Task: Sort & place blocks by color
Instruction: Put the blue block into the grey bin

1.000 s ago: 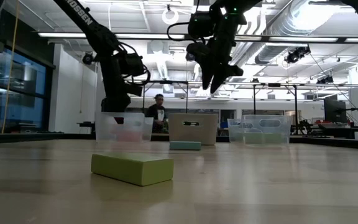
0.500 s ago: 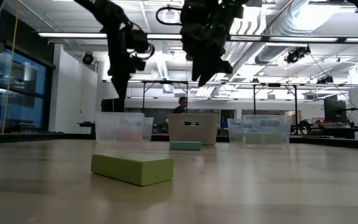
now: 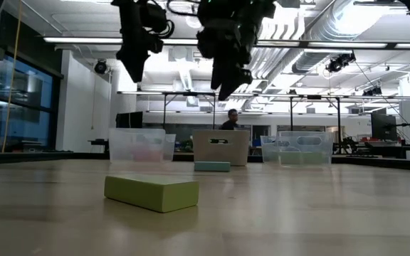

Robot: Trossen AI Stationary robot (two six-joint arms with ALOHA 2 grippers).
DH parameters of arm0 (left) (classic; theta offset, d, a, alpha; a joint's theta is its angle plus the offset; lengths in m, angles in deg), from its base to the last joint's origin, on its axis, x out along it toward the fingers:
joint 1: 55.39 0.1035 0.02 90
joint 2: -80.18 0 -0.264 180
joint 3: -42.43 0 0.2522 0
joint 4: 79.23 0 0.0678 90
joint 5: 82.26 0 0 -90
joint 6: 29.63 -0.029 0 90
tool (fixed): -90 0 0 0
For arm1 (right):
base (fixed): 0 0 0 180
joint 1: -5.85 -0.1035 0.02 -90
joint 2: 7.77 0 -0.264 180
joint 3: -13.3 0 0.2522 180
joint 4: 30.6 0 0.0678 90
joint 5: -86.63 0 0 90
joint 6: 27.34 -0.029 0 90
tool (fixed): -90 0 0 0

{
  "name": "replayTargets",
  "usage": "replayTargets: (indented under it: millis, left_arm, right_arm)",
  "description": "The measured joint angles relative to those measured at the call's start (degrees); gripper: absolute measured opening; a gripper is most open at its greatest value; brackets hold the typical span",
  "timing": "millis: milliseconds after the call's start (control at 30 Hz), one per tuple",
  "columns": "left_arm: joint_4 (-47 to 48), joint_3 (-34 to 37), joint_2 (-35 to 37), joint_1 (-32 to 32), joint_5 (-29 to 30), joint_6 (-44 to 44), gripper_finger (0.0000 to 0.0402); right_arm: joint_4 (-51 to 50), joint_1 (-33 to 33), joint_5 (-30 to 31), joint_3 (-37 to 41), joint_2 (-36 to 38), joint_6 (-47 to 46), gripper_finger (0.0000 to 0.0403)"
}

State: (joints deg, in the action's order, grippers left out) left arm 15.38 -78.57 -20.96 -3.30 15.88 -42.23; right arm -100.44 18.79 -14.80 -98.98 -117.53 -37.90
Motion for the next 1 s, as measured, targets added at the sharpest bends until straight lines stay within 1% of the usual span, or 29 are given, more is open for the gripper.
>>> replayTargets:
  millis: [133, 233, 433, 567, 700, 1000]
  left_arm:
    - [0.4, -0.4, 0.6, 0.0, 0.0, 0.0, 0.0157]
    - [0.4, -0.4, 0.8, 0.0, 0.1, -0.3, 0.0157]
    - [0.6, -0.4, 0.8, 0.0, 0.1, -0.5, 0.0156]
    - [0.6, -0.4, 0.8, 0.0, 0.1, -0.6, 0.0156]
    - [0.6, -0.4, 0.8, 0.0, 0.1, -0.6, 0.0156]
    - [0.6, -0.4, 0.8, 0.0, 0.1, -0.6, 0.0156]
  right_arm:
    - [0.6, -0.8, 0.0, 0.0, -2.6, 3.0, 0.0224]
    - [0.9, -1.9, 1.8, 0.0, -4.3, 6.2, 0.0225]
    - [1.9, -3.6, 1.1, 0.0, -7.3, 10.4, 0.0225]
    - [2.1, -4.3, 1.9, 0.0, -9.8, 10.7, 0.0225]
    - [2.1, -4.8, 4.2, 0.0, -11.9, 10.8, 0.0225]
    - [2.4, -4.9, 4.4, 0.0, -15.6, 10.8, 0.0225]
